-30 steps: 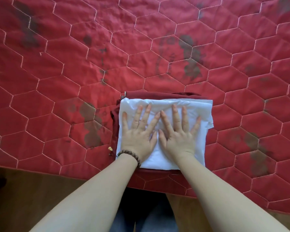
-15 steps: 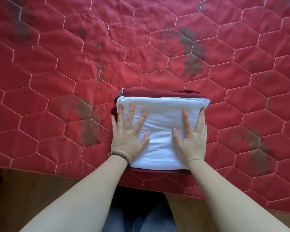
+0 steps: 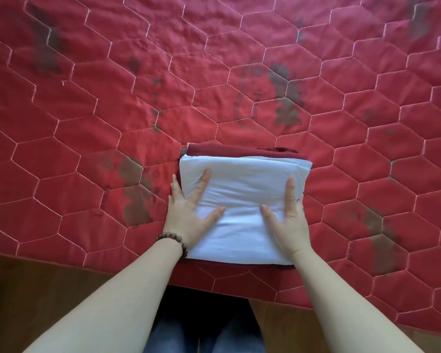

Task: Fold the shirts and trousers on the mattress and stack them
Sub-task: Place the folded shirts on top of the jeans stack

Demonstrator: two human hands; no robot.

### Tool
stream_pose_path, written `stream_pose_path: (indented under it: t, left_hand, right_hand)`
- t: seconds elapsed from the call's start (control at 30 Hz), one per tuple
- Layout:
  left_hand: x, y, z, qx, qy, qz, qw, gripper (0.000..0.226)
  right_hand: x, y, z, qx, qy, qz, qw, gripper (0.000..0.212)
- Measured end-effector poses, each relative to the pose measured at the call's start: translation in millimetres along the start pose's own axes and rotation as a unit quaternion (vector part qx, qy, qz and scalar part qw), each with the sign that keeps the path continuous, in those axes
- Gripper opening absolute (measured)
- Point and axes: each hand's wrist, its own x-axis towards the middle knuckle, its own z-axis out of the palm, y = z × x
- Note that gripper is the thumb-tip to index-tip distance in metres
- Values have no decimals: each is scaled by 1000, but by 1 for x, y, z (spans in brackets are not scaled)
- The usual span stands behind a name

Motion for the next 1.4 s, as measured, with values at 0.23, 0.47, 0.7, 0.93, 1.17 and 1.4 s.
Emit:
stream_pose_path:
  t: [0.23, 0.47, 0.7, 0.93, 1.17, 1.4]
  left_hand:
    - [-8, -3, -6, -28, -1, 22, 999, 82]
    - [7, -8, -18, -53, -54, 21, 997, 84]
    - [9, -4, -20, -35, -41, 28, 998, 86]
    - [-1, 7, -24, -62, -45, 10, 997, 88]
    - [-53, 10, -61, -91, 14, -26, 995, 87]
    - [-105, -11, -156, -131, 112, -39, 984, 86]
  right_hand:
    - [-13, -1, 3, -3, -13, 19, 1000, 94]
    - [5, -7, -21, 35, -92, 31, 995, 91]
    - [12, -8, -31, 53, -127, 33, 990, 91]
    - [3, -22, -34, 49, -98, 16, 994, 89]
    - [-21, -69, -41, 35, -109, -33, 993, 87]
    - [-37, -182, -26, 21, -169, -122, 978, 88]
